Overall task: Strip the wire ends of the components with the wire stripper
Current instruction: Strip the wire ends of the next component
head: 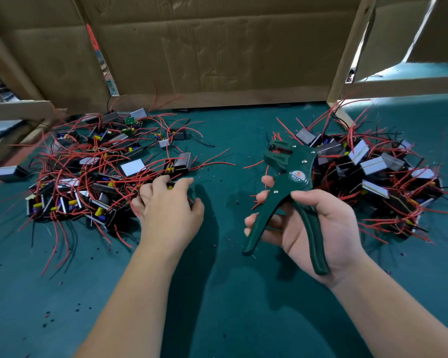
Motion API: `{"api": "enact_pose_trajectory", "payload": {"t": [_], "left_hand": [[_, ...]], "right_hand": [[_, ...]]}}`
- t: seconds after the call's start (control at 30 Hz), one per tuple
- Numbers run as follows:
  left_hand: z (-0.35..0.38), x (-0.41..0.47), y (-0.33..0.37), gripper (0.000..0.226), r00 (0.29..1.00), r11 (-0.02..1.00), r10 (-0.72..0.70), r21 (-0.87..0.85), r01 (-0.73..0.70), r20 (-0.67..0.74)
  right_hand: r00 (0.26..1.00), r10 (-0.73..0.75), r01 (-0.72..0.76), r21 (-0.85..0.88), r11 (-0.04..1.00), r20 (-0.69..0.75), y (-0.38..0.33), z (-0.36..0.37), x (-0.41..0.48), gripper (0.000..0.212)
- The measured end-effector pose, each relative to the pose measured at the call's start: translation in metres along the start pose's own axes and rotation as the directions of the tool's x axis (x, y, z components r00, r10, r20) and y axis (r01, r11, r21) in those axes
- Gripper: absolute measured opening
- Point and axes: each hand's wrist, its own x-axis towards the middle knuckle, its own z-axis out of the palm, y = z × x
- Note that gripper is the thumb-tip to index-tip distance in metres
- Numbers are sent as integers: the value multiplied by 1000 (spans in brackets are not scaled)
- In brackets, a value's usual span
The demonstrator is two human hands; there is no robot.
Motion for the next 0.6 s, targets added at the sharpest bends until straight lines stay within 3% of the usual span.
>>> {"api": "enact_pose_trajectory", "payload": {"t": [0.27, 0.43, 0.6], "left_hand": [[-6, 0, 5, 39, 993, 1000, 7, -10, -8, -118], [-13, 0, 9, 72, 996, 993, -33, -119, 23, -85], [-12, -1, 10, 57, 999, 992, 26, -121, -30, -38]], "right_hand": [[957, -175, 193, 58, 979, -233, -19, -9, 9, 22], [979, -115, 125, 55, 991, -168, -11, -6, 7, 42], [991, -62, 64, 17, 998, -120, -3, -2, 7, 47]]}}
